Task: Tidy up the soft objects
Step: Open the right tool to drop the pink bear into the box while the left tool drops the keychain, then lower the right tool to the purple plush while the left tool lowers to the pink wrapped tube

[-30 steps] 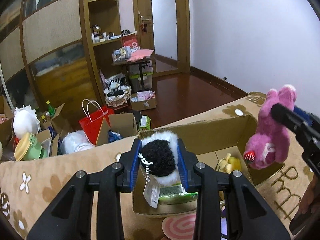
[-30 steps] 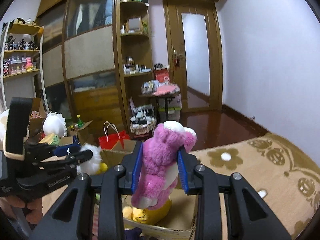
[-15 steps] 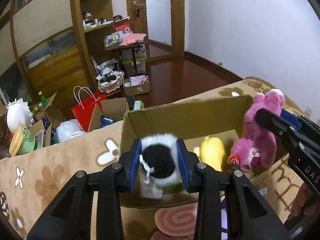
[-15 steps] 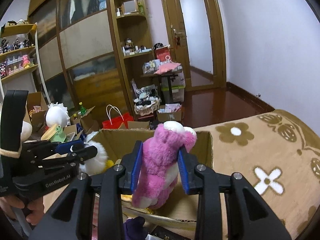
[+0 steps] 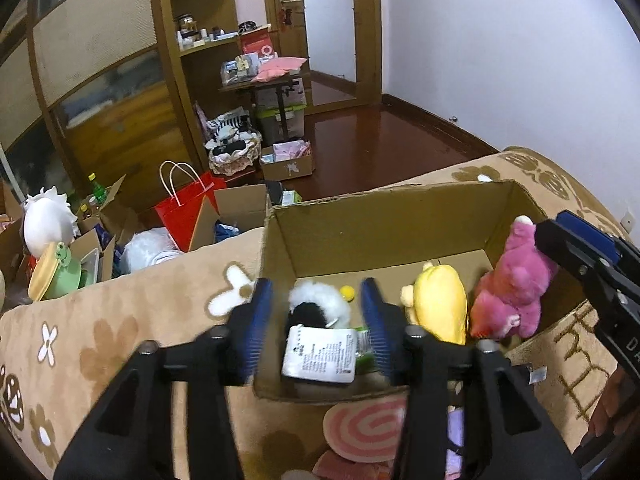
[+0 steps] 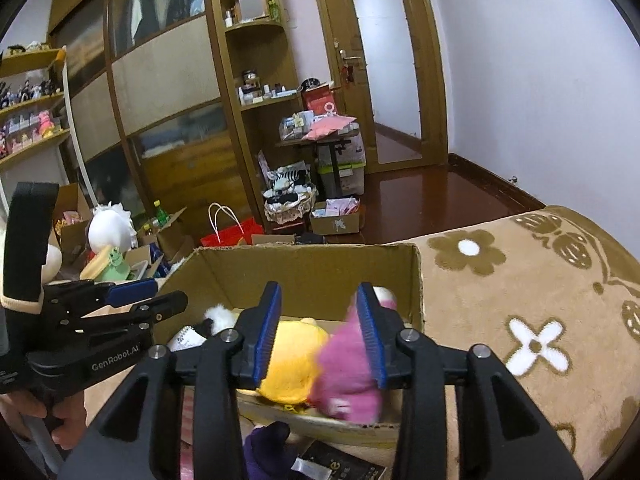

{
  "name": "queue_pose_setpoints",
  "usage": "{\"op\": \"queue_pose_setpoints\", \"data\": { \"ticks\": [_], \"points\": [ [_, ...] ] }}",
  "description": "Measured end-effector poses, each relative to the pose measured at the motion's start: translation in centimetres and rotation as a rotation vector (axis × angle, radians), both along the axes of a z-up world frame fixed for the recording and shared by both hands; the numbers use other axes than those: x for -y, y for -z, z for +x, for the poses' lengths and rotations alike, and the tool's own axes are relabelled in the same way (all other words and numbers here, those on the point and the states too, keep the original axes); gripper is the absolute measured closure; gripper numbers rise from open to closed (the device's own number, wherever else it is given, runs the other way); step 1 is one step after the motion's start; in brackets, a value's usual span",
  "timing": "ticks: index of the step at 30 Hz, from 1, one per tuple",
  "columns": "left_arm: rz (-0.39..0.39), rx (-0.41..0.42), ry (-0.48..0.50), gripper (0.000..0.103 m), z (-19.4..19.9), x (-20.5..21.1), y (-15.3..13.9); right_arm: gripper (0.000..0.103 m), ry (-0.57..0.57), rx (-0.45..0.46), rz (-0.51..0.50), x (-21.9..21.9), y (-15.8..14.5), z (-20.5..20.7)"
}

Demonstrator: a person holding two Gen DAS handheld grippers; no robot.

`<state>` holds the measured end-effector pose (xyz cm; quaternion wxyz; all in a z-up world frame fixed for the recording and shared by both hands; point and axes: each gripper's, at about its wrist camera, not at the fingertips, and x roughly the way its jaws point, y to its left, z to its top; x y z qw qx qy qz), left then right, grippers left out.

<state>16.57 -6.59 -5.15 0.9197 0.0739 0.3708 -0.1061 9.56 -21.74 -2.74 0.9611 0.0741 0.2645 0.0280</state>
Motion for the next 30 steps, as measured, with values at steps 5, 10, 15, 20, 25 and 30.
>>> {"op": "queue_pose_setpoints", "data": {
  "ticks": [5,10,15,20,25,30],
  "points": [
    [-0.023,0.001,-0.01,0.028,-1.0,-0.8,-0.7,0.049,-0.003,0.0,0.033,0.2,-0.6,-1.1],
    [-0.039,0.012,-0.049,0.012,-2.1,-1.6,-1.3,0.027,0.009,0.008,0.043,0.3,-1.4,-2.3],
    [0.014,0.036,-0.084,0.003,-3.3,-1.9,-2.1,0.0,0.025,-0.011,0.045,0.5,-1.6,-3.6],
    [0.021,0.004,-0.074,0.003,-4.4,-2.2,-2.4,0.0,0.04,-0.02,0.037,0.5,-2.0,-4.5],
    [0.004,-0.027,-0.08,0.002,-5.7,-3.0,-2.2,0.0,0.043,-0.034,0.049,0.3,-2.1,-5.6],
    [0.007,-0.078,-0.087,0.002,-6.6,-3.4,-1.3,0.0,0.046,-0.095,0.071,0.0,-1.0,-6.0]
  ]
}}
